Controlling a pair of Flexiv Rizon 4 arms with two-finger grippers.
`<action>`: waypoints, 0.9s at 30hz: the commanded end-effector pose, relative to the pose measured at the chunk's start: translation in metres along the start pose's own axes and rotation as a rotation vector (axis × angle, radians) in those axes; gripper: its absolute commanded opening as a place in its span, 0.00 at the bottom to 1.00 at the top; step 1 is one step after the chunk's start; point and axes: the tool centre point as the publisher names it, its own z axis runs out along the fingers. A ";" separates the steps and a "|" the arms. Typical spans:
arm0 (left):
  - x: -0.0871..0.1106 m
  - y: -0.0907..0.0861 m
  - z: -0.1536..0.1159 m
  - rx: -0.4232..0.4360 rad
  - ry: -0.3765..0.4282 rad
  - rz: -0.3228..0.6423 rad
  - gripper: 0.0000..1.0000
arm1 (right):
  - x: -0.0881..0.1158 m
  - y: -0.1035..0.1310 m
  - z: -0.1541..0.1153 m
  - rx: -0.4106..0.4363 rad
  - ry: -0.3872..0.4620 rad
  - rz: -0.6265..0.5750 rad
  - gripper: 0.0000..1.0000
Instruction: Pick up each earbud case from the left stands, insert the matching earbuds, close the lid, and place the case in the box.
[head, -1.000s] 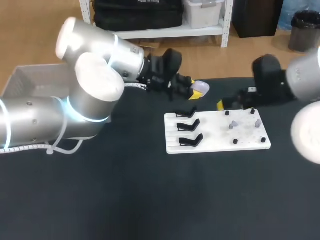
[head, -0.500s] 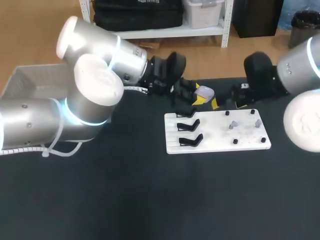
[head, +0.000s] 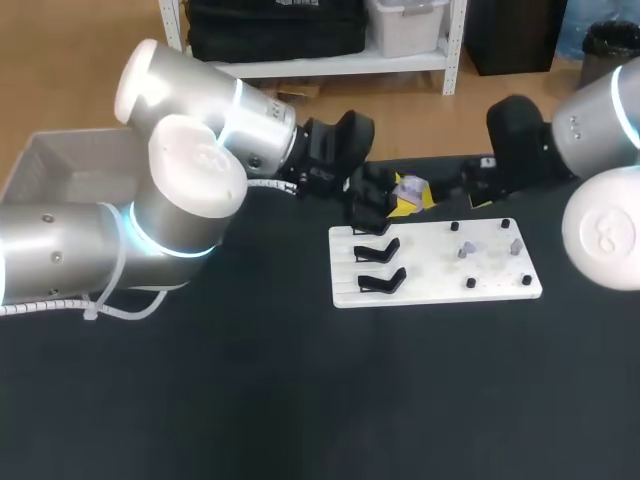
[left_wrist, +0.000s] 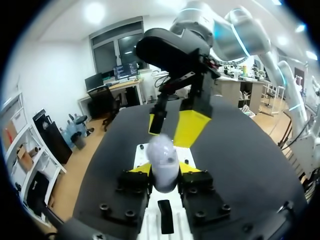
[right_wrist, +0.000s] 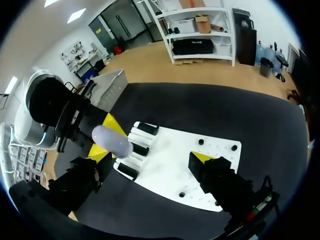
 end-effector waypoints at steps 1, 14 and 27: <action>-0.001 -0.004 -0.002 0.005 -0.012 0.005 0.00 | -0.004 -0.005 -0.001 0.009 -0.002 0.002 1.00; -0.008 0.008 -0.015 -0.077 -0.215 -0.028 0.00 | 0.009 -0.042 -0.036 0.300 0.069 -0.188 1.00; -0.032 0.019 -0.035 -0.142 -0.351 -0.065 0.00 | 0.048 -0.086 -0.062 0.710 0.357 -0.168 1.00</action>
